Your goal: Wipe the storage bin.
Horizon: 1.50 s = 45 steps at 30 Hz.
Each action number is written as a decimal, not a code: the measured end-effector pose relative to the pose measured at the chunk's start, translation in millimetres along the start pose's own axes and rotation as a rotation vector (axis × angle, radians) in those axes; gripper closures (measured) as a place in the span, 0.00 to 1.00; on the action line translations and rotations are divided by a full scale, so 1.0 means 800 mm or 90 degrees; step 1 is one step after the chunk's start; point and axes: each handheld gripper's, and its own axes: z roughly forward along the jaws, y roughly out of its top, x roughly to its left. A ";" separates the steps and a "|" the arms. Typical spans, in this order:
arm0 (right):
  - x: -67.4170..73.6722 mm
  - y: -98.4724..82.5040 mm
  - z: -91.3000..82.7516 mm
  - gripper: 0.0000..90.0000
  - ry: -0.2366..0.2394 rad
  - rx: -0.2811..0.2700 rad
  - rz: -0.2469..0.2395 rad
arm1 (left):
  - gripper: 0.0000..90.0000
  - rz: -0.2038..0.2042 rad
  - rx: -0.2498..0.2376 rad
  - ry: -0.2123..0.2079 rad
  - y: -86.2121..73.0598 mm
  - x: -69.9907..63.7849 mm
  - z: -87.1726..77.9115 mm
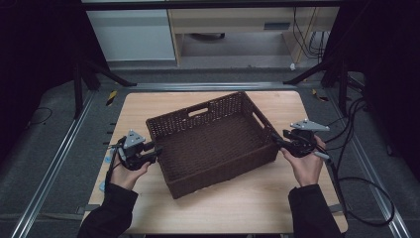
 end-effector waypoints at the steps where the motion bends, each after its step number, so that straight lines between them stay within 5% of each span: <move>1: 0.000 0.000 0.000 0.62 0.000 0.000 0.000 | 0.65 0.000 0.000 0.000 0.000 0.000 0.000; 2: -0.002 0.000 -0.001 0.73 -0.008 -0.001 -0.011 | 0.65 0.003 -0.001 0.001 -0.001 -0.002 -0.001; 11: -0.008 -0.004 0.014 0.82 -0.014 0.006 -0.020 | 0.63 0.009 -0.002 -0.006 0.006 0.006 -0.005; 18: -0.011 -0.002 0.018 0.84 -0.016 0.010 -0.016 | 0.61 -0.013 -0.041 0.015 0.023 0.046 -0.012; 24: -0.014 0.003 0.026 0.84 -0.020 0.010 -0.014 | 0.61 -0.016 -0.017 0.038 0.036 0.083 0.005; 31: -0.013 0.005 0.033 0.83 -0.031 0.008 -0.017 | 0.66 -0.035 -0.002 0.035 0.039 0.106 0.037; 37: -0.011 0.007 0.029 0.76 -0.035 0.003 -0.018 | 0.74 -0.030 0.003 0.020 0.036 0.108 0.053; 45: 0.000 0.009 0.014 0.63 -0.012 -0.013 -0.001 | 0.74 -0.035 -0.003 0.021 0.025 0.097 0.038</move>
